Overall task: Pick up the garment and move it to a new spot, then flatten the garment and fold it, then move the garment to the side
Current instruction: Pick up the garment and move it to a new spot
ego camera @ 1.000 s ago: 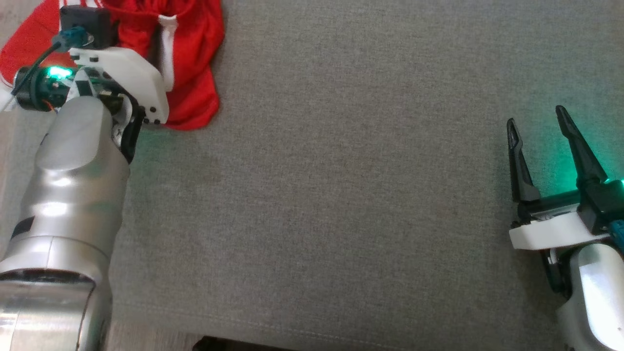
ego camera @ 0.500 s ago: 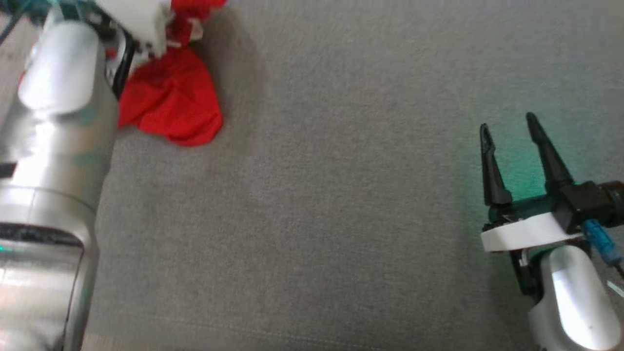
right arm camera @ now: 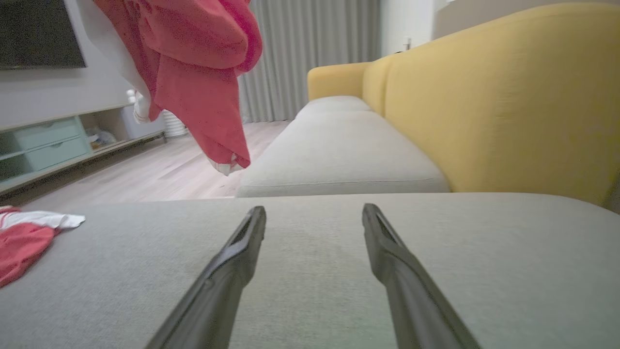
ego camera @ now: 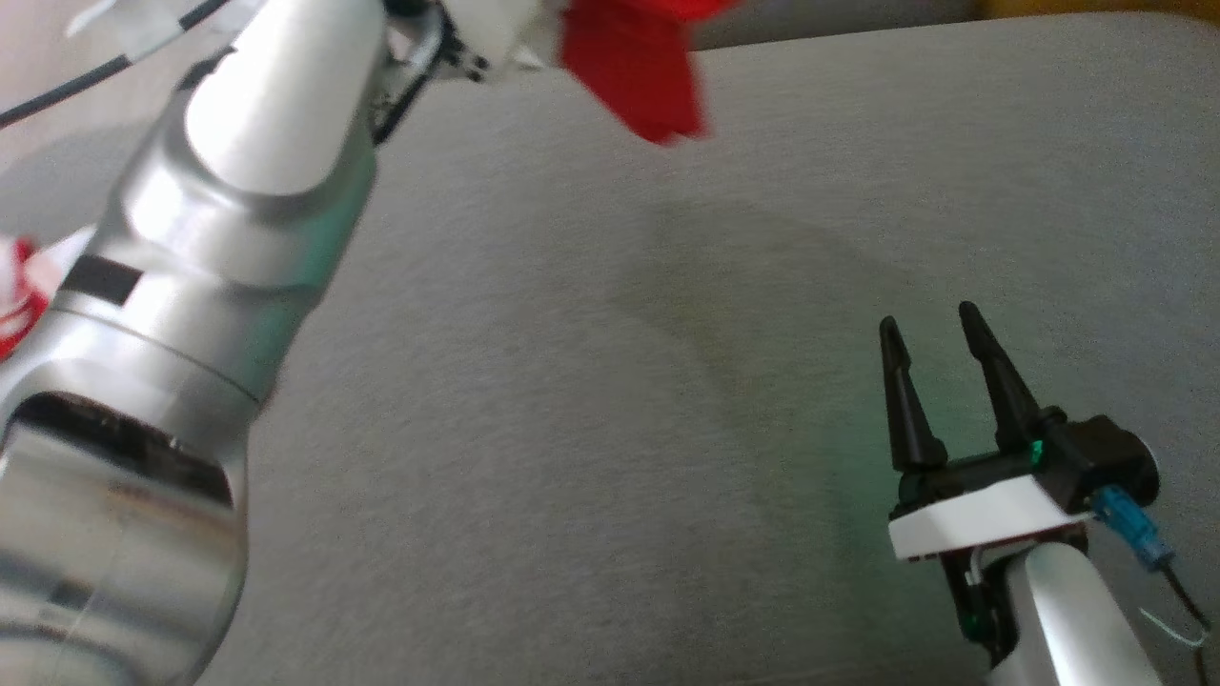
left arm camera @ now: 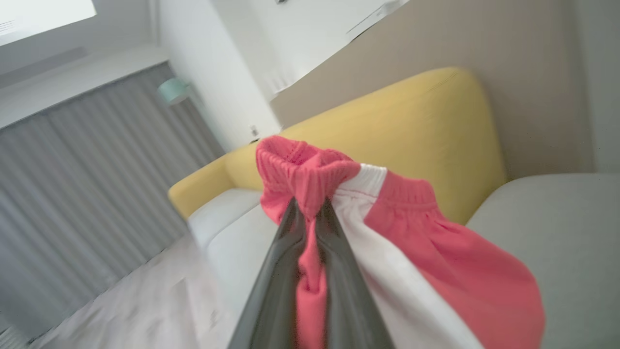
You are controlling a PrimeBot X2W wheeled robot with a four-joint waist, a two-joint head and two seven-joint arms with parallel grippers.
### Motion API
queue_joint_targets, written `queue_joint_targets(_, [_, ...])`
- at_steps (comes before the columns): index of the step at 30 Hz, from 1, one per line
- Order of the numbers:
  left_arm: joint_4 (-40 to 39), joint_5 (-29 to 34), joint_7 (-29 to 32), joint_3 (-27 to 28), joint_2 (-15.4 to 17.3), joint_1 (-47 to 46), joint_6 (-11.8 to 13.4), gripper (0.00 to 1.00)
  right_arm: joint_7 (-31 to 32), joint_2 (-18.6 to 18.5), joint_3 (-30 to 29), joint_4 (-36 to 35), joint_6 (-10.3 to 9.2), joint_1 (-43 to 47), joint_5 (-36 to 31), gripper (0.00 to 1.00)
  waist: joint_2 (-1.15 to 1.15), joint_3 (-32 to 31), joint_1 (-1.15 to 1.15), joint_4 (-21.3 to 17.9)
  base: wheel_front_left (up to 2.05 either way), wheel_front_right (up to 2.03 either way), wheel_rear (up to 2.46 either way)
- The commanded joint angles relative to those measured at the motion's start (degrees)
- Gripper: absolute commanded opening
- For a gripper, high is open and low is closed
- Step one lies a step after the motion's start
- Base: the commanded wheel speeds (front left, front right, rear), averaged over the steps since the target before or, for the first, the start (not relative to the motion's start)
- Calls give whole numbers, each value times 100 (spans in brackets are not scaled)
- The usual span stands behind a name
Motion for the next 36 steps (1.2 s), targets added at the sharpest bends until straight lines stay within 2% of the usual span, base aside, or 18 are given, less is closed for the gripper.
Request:
queue_joint_targets(1, [-268,-174,45,-6,207,-413,11,0,-61,4,168,-202,-4,-37,36,100,0,-474,1,-758,0,0,0])
queue_joint_targets(5, [-779,-659,49,-751,421,-121,11,0,-61,5,356,-292,-4,2,50,100,0,-448,1,-1165,0,0,0])
queue_joint_targets(9, [-981,-691,-505,-1166,664,737,22,0,-61,5,734,-425,-4,-1,38,100,0,-260,1,-1401,0,0,0])
queue_joint_targets(14, [-723,-599,-1123,-1499,569,2437,476,0,-61,5,1001,-456,-4,10,102,100,0,-41,1,-1384,0,0,0])
queue_joint_targets(15, [-667,-651,-1168,-1458,504,2777,569,45,-61,6,975,-463,-4,22,96,100,0,-27,1,-1328,0,0,0])
queue_joint_targets(16, [-653,-664,-1185,-1392,457,3072,668,100,-61,6,945,-465,-4,40,73,100,0,-23,1,-1266,0,0,0])
queue_joint_targets(19, [-1141,-543,-1192,-857,411,3945,1165,100,-61,6,815,-447,-4,126,-29,100,0,-86,1,-1023,0,0,0])
queue_joint_targets(22, [-1781,-315,-1194,-261,373,4896,1541,100,-61,6,551,-437,-4,309,-142,100,0,-289,1,-669,0,0,0])
queue_joint_targets(28, [-3203,211,-1195,1075,141,6644,2155,100,-61,6,-119,-410,-4,942,-418,100,0,-771,1,224,0,0,0])
queue_joint_targets(30, [-3572,302,-1195,1501,26,7127,2214,100,-61,6,-289,-417,-4,1138,-462,100,0,-899,1,455,0,0,0])
queue_joint_targets(36, [-4487,747,-1195,2393,-217,8005,2094,100,-61,6,-647,-547,-4,1565,-457,100,0,-1187,1,859,0,0,0])
